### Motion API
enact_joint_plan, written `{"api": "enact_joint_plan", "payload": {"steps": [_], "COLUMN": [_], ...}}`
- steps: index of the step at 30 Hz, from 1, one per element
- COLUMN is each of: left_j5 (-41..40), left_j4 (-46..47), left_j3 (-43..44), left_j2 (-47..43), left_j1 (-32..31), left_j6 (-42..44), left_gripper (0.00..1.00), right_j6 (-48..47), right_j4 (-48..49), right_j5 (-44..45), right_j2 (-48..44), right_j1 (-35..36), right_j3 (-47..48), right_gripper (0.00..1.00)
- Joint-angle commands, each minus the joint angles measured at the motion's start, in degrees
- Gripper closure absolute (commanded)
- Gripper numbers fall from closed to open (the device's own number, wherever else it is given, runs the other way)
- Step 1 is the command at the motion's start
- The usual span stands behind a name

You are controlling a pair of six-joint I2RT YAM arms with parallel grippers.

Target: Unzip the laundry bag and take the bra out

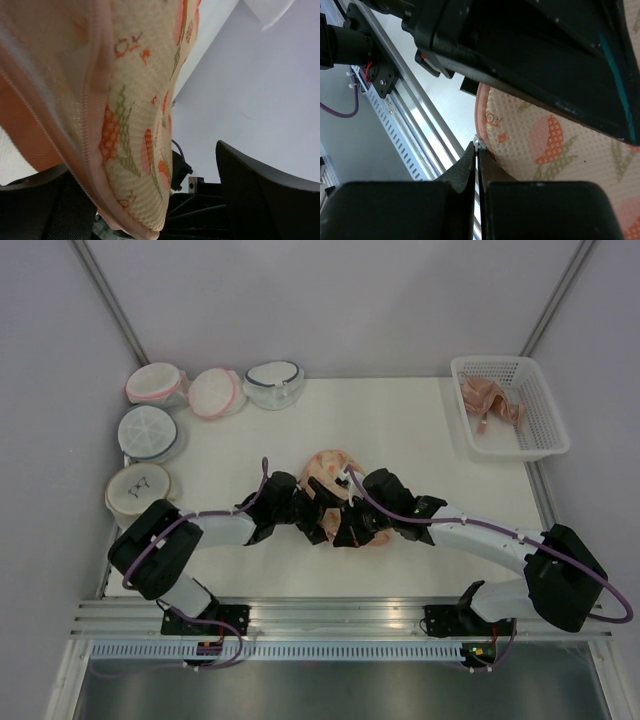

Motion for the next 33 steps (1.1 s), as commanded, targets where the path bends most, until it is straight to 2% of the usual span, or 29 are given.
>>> {"api": "enact_joint_plan", "payload": {"steps": [1,2,3,5,6,9,13,16,20,22,26,28,29,30,33], "left_j5": [0.9,0.5,0.0,-0.4,-0.3,0.4,1.5,2.4,5.2,7.2,10.7,12.1,12.2,12.4,10.6], "left_j4": [9.4,10.7,12.9,14.1,15.0,16.4,18.4,19.9,18.4,18.3,14.6,6.6,3.9,-3.2,-15.1], "left_j3": [-0.3,-1.1,-1.8,-2.8,-2.9,-3.0,-3.1,-3.4,-3.0,-3.3,-2.6,-1.0,-0.5,0.7,2.4], "left_j2": [1.8,2.0,2.3,3.0,3.7,6.1,9.1,10.7,11.7,11.8,10.7,8.8,7.7,6.0,1.9], "left_j1": [-0.8,-0.8,-0.7,-0.6,-0.5,-0.4,0.2,1.1,2.7,3.1,3.4,3.5,3.5,3.5,3.6], "left_j6": [-4.3,-4.7,-5.3,-5.5,-5.4,-5.5,-5.6,-4.5,2.3,3.9,12.9,17.5,22.5,25.1,34.0], "left_gripper": [0.11,0.17,0.3,0.42,0.53,0.75,0.93,0.98,0.98,0.98,0.98,0.98,0.98,0.98,0.98], "right_j6": [-2.1,-2.1,-2.5,-3.0,-3.5,-4.3,-5.4,-5.5,-4.1,-3.4,-1.4,-0.5,-0.3,0.0,0.0], "right_j4": [1.0,0.3,0.1,-1.1,-1.5,-3.7,-8.7,-13.5,-18.5,-19.5,-19.2,-18.9,-18.4,-18.3,-18.0], "right_j5": [-0.7,0.0,0.1,1.1,1.5,3.9,9.9,15.9,23.7,26.6,30.9,32.1,33.2,34.4,34.9], "right_j2": [-0.9,-0.9,-0.9,-0.8,-0.7,-0.5,-0.3,-0.4,-0.6,0.0,1.5,2.2,2.6,3.3,4.9], "right_j1": [0.0,0.0,0.0,0.0,0.0,0.0,0.0,0.0,0.0,0.0,-1.0,-2.2,-2.6,-3.6,-5.2], "right_j3": [0.5,0.6,0.7,1.1,1.3,2.1,3.4,3.9,3.8,3.5,3.0,2.8,2.9,2.9,3.0], "right_gripper": [0.99,1.0,1.0,1.0,1.0,1.0,1.0,1.0,1.0,1.0,1.0,1.0,0.99,1.0,1.0]}}
